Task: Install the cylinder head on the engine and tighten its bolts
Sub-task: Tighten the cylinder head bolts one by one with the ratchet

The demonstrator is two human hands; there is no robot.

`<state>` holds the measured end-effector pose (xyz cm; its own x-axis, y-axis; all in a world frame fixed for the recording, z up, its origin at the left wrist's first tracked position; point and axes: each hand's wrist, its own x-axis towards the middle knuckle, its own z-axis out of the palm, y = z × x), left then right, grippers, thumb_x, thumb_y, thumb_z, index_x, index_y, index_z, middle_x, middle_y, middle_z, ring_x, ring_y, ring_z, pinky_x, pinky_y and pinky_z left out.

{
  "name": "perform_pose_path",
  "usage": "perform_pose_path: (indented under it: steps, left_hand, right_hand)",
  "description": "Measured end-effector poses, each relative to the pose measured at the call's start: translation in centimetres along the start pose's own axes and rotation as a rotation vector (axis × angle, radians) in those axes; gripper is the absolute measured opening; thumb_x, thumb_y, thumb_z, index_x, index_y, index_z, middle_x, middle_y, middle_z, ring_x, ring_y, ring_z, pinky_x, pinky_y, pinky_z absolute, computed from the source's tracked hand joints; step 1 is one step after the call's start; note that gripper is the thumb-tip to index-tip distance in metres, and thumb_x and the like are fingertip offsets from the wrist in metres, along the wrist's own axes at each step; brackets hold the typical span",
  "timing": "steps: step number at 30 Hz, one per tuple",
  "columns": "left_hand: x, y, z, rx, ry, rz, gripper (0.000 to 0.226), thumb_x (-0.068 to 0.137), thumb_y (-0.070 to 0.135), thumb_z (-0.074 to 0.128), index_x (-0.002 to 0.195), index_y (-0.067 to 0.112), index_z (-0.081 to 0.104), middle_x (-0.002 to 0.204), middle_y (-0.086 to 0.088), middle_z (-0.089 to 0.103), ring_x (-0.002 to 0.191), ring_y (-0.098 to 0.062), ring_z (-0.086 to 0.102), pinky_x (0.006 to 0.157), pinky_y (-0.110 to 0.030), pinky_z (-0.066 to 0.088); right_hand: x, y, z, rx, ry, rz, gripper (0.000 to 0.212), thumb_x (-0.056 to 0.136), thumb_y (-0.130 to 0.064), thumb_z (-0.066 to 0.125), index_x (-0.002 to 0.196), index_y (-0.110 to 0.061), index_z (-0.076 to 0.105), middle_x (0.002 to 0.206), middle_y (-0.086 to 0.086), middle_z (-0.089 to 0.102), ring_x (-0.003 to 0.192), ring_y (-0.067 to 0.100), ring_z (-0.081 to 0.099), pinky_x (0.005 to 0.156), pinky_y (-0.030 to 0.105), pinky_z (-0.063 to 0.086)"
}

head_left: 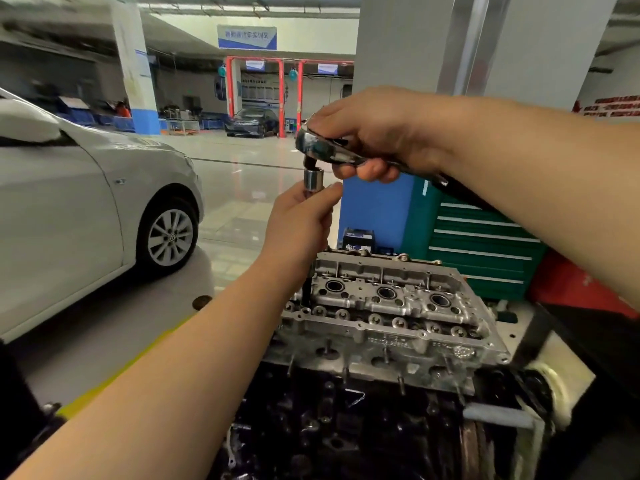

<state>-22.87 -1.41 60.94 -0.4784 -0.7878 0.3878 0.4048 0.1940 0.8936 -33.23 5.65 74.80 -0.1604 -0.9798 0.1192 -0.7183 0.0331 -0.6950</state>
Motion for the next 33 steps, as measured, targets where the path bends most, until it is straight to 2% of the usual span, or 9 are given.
perform_pose_path:
  steps: [4,8,12,18,24,29,33]
  left_hand:
    - [0.2,-0.2,-0.1,-0.011,-0.025,-0.002,0.030,0.101,0.019,0.066,0.076,0.021,0.049,0.055,0.001,0.035,0.045,-0.013,0.027,0.046,-0.024,0.021]
    - [0.5,-0.4,-0.1,-0.005,-0.028,0.000,0.033,0.101,0.019,0.066,0.073,0.021,0.047,0.055,0.002,0.036,0.044,-0.012,0.028,0.045,-0.023,0.023]
    - [0.6,-0.4,0.1,-0.008,-0.029,-0.003,0.036,0.101,0.018,0.066,0.072,0.022,0.044,0.055,0.004,0.036,0.044,-0.011,0.028,0.043,-0.022,0.025]
    - [0.6,-0.5,-0.1,-0.003,-0.038,0.001,0.036,0.101,0.019,0.066,0.074,0.022,0.043,0.055,0.006,0.035,0.045,-0.010,0.027,0.044,-0.022,0.024]
    - [0.6,-0.7,0.0,-0.019,-0.023,0.030,0.035,0.100,0.021,0.067,0.072,0.022,0.045,0.055,0.005,0.036,0.045,-0.011,0.028,0.043,-0.021,0.026]
    - [0.2,-1.1,0.8,0.079,0.139,0.093,0.031,0.094,0.033,0.067,0.071,0.022,0.049,0.061,0.005,0.043,0.056,-0.015,0.038,0.061,-0.036,0.033]
    - [0.2,-1.3,0.6,0.065,0.171,0.093,0.029,0.091,0.037,0.065,0.072,0.023,0.049,0.062,0.008,0.045,0.056,-0.011,0.040,0.061,-0.035,0.034]
  right_hand:
    - [0.3,-0.2,-0.6,-0.101,-0.041,0.019,0.030,0.100,-0.042,0.052,0.108,-0.020,0.071,0.065,0.004,0.060,0.041,0.014,0.034,0.042,0.018,0.028]
    - [0.5,-0.7,-1.0,-0.087,-0.052,0.026,0.025,0.100,-0.045,0.055,0.098,-0.026,0.073,0.067,0.006,0.061,0.041,0.015,0.034,0.042,0.017,0.029]
    - [0.6,-1.1,-0.8,-0.110,-0.063,0.042,0.028,0.099,-0.044,0.055,0.101,-0.022,0.073,0.067,0.007,0.061,0.041,0.015,0.035,0.042,0.017,0.029]
    - [0.4,-1.8,-0.5,-0.147,-0.027,0.067,0.031,0.103,-0.042,0.054,0.111,-0.017,0.072,0.066,0.006,0.062,0.041,0.014,0.036,0.041,0.018,0.030]
    - [0.1,-1.6,-0.6,-0.119,0.033,0.090,0.027,0.098,-0.040,0.055,0.103,-0.018,0.070,0.070,0.008,0.060,0.041,0.014,0.033,0.040,0.018,0.029]
    - [0.3,-1.4,0.0,-0.168,0.065,0.152,0.037,0.104,-0.043,0.050,0.118,-0.015,0.068,0.065,0.004,0.061,0.040,0.012,0.035,0.039,0.019,0.029]
    - [0.5,-2.6,0.6,-0.222,0.094,0.186,0.037,0.107,-0.044,0.045,0.119,-0.017,0.067,0.060,0.002,0.061,0.039,0.012,0.038,0.039,0.019,0.032]
